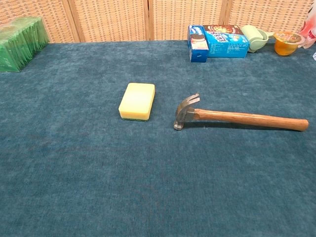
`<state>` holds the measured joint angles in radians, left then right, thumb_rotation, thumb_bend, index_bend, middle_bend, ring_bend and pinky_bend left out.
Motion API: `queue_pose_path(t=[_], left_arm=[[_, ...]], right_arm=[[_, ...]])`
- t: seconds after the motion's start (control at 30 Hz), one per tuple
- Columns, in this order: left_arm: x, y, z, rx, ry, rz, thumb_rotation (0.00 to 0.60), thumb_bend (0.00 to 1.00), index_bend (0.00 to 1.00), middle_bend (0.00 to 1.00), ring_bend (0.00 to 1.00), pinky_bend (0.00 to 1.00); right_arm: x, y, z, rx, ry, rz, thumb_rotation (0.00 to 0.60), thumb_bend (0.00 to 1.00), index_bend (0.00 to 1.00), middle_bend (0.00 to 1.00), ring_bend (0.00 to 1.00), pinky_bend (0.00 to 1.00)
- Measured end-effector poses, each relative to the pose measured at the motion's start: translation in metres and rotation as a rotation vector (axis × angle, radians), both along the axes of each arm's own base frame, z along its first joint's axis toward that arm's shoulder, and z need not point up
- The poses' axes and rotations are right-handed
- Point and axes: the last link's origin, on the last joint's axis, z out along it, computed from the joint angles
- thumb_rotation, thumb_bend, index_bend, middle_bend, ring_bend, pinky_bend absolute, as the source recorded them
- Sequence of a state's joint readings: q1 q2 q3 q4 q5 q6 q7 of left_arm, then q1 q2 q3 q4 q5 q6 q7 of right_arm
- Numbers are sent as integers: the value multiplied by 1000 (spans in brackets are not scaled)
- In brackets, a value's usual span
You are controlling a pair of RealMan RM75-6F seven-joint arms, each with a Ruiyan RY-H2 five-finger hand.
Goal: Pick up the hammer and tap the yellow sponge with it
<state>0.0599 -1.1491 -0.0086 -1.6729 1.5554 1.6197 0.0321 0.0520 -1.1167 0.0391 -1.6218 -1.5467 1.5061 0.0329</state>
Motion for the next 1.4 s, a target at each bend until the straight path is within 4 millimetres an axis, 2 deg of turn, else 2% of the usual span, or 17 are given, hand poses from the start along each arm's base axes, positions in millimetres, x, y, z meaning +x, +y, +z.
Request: queue_pose_path(t=[0.33,0.63,0.73,0.83,0.97,1.1,1.2,1.4], left_arm=[[1,2,0,-5,-6,-15,600,180,285,154,58,113],[11,8,16,21,23,-57,600,181,285,154,58,112],[16,11,20,18,31,-74,600,181,284,154,58,113],[21,15,21,12,34,-88,600,181,284,154,58,112],[25,19,21,3,37,-102,600,180,285,154,58,113],[24,20,22,3,40,-95,600,180,285,154,58,113],[21,20,23,5,41,-87,600,180,284,154,59,113],[16,21,25,5,39,-75,600,180,285,154,58,113]], right_arm=[[0,3,-1,-6,-41,17,600,309,285,374,388,401],[6,-3,-10,51,-92,43,600,310,285,384,398,423],[12,-11,-17,98,-119,54,600,309,273,377,394,423],[21,-22,-25,154,-150,69,600,309,216,352,372,411],[36,-41,-41,247,-175,89,600,309,168,295,303,346],[51,-60,-59,342,-171,97,600,309,166,256,221,247],[65,-75,-74,394,-160,106,600,309,171,242,195,207],[86,-97,-100,444,-145,111,600,309,211,237,186,186]])
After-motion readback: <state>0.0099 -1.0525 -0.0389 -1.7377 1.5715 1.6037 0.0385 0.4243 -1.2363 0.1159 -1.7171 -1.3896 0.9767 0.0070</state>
